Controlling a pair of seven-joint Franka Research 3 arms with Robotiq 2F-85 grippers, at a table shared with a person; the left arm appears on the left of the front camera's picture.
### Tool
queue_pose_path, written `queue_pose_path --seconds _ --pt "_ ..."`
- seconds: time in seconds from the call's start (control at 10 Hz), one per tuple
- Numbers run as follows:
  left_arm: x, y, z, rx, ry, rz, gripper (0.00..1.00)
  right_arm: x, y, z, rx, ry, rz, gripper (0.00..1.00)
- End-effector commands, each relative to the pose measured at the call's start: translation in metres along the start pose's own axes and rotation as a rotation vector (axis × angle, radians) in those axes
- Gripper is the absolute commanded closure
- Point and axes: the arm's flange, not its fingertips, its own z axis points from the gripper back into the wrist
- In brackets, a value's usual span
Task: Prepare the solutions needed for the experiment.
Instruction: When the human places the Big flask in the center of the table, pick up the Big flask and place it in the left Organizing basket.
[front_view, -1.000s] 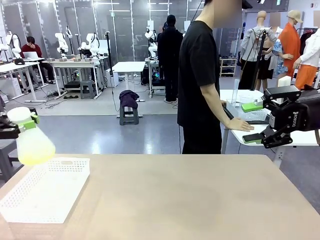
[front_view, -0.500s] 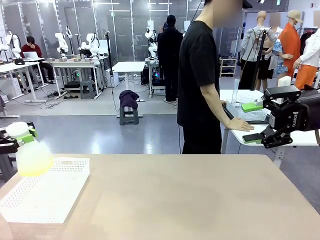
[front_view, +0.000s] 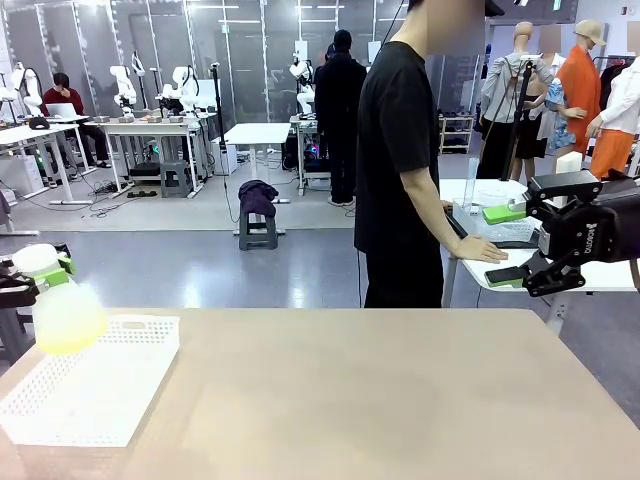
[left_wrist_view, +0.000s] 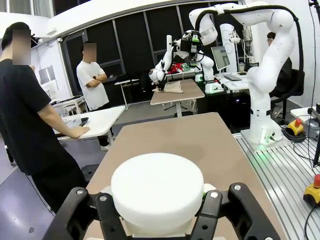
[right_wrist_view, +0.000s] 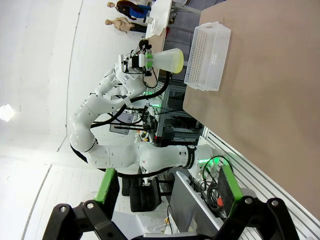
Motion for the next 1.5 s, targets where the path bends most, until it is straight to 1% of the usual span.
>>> queue_pose_path --seconds 0.0,0.1,0.2,0.3,0.5,0.6,0.7,0.8,1.0,1.4 --pt "0.000 0.000 0.000 0.000 0.000 0.000 0.77 0.001 0.000 0.000 0.015 -0.002 0.008 0.00" --pt "-0.013 0.007 0.003 -0.009 -0.015 0.046 0.77 0.001 0.000 0.000 0.015 -0.002 0.008 0.00" --pt "-0.023 0.013 0.007 -0.036 -0.021 0.043 0.77 0.001 0.000 0.000 0.015 -0.002 0.008 0.00" --pt "-0.036 0.021 0.013 -0.054 -0.020 0.072 0.77 0.001 0.000 0.000 0.015 -0.002 0.008 0.00" --pt "-0.072 0.042 0.028 -0.062 -0.001 0.093 0.77 0.001 0.000 0.000 0.015 -0.002 0.008 0.00" --pt "-0.090 0.050 0.032 -0.083 -0.014 0.116 0.77 0.001 0.000 0.000 0.015 -0.002 0.008 0.00" --pt "-0.107 0.054 0.034 -0.111 -0.010 0.141 0.77 0.001 0.000 0.000 0.015 -0.002 0.008 0.00" --pt "-0.122 0.058 0.035 -0.128 0.010 0.137 0.77 0.001 0.000 0.000 0.015 -0.002 0.008 0.00" --pt "-0.140 0.060 0.034 -0.137 0.014 0.140 0.77 0.001 0.000 0.000 0.015 -0.002 0.008 0.00" --pt "-0.153 0.060 0.028 -0.169 0.016 0.150 0.77 0.001 0.000 0.000 0.015 -0.002 0.008 0.00"
